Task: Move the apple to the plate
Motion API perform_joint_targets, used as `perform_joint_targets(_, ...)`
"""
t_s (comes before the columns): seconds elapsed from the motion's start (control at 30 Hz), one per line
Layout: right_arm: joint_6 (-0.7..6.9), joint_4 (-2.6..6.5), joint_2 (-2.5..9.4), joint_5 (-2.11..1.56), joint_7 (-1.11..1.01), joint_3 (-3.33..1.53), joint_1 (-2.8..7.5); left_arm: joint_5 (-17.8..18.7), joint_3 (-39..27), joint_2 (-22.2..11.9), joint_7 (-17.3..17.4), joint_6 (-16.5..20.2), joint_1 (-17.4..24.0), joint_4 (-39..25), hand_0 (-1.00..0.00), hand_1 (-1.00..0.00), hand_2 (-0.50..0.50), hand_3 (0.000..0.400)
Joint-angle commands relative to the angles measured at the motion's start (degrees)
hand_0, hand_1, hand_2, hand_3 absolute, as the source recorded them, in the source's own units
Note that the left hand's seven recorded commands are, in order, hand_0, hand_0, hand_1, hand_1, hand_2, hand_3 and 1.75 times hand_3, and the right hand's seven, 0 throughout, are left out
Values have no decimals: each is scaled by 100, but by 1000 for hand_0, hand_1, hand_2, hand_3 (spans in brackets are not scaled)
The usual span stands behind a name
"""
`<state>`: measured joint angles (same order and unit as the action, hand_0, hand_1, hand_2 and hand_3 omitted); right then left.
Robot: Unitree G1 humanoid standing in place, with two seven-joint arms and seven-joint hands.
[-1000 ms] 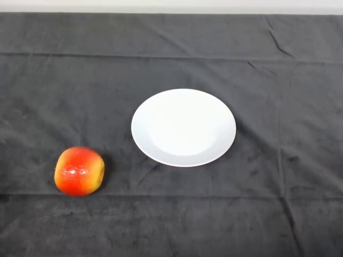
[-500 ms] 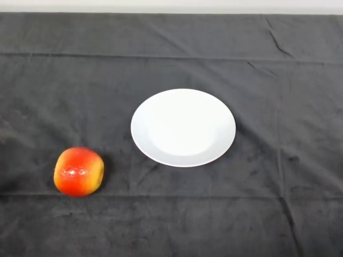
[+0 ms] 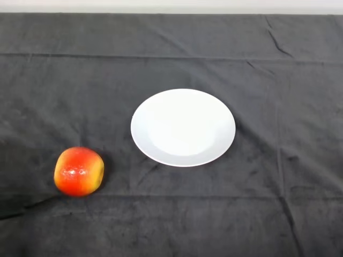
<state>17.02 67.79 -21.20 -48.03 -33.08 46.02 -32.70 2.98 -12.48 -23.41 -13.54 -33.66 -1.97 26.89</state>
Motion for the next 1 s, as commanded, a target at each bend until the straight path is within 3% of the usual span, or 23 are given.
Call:
perform_joint_targets(0.03, -24, 77, -89, 47, 29, 81, -58, -152, 148, 7, -94, 245, 180, -497, 0, 0, 0, 0)
perform_joint_targets(0.2, -22, 45, -78, 49, 44, 74, -47, -364, 526, 73, -79, 831, 285, -1024, 0, 0, 0, 0)
perform_joint_targets(0.5, -17, -3, -62, 51, 69, 63, -30, -604, 1110, 159, -27, 1411, 92, -1002, 0, 0, 0, 0)
perform_joint_targets(0.73, -12, -28, -54, 50, 84, 57, -21, -721, 1515, 226, -45, 1741, -113, -903, 0, 0, 0, 0)
perform_joint_targets(1.0, -7, -48, -49, 46, 96, 52, -15, -773, 1865, 231, -16, 1853, -400, -586, 0, 0, 0, 0)
